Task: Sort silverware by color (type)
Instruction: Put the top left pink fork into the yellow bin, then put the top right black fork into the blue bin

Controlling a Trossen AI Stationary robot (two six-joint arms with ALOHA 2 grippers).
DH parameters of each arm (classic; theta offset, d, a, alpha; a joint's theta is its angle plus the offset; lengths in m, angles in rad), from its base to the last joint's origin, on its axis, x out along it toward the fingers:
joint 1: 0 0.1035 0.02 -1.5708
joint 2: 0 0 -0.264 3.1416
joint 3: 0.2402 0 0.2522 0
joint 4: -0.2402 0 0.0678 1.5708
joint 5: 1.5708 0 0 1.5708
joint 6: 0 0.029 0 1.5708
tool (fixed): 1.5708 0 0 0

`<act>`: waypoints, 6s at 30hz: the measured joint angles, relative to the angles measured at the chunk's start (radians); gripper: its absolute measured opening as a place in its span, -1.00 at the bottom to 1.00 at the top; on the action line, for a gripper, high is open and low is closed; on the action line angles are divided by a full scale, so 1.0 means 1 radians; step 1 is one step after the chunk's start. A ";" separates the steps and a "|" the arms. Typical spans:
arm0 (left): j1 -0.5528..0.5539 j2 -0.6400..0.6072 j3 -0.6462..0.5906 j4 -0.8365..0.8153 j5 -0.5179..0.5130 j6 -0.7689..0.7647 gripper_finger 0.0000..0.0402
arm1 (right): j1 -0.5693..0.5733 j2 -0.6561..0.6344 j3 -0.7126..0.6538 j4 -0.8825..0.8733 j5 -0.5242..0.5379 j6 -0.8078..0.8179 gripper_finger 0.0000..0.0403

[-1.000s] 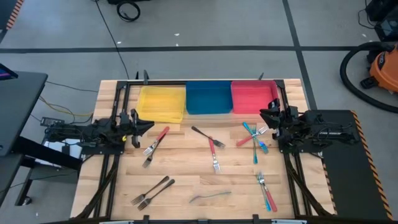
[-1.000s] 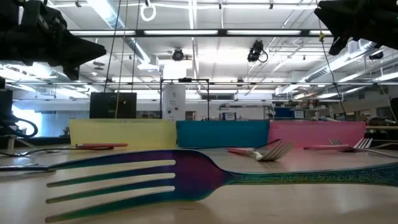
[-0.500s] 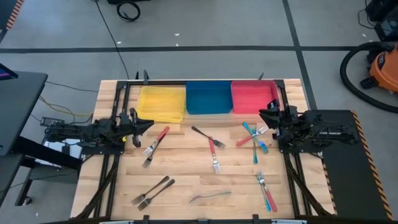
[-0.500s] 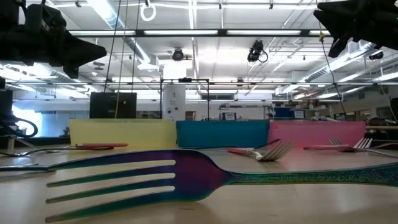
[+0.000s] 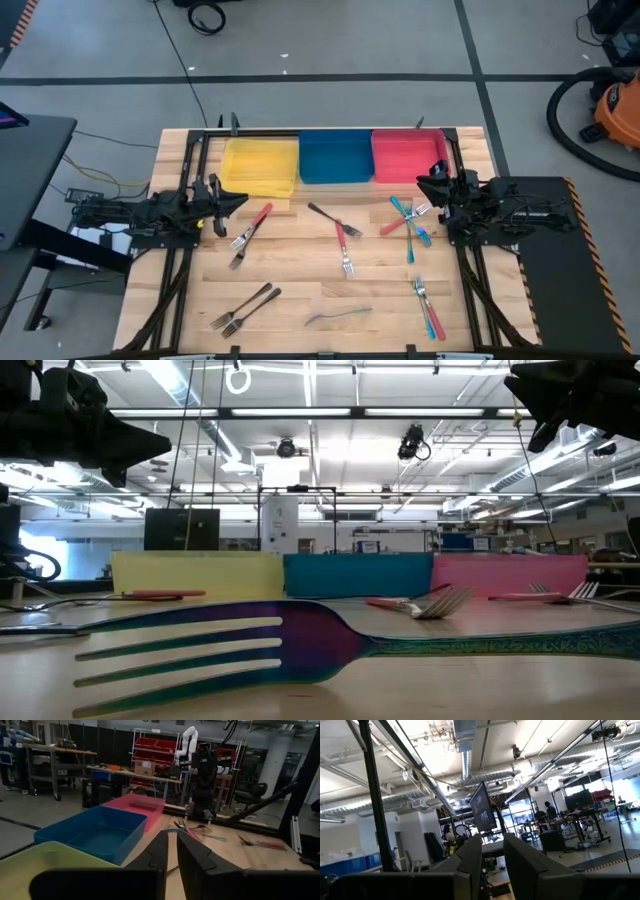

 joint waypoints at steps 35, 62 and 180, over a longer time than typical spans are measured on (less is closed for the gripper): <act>0.001 0.075 0.044 0.153 -0.072 0.045 -0.34 | 0.001 0.000 0.010 0.105 -0.033 -0.183 -0.55; -0.002 0.913 0.429 -0.627 0.056 -0.671 -0.34 | 0.000 0.223 0.106 -0.037 0.289 -0.322 -0.35; 0.812 1.726 1.116 -1.043 0.330 0.434 -0.41 | -0.013 0.236 0.106 -0.080 0.240 -0.227 -0.35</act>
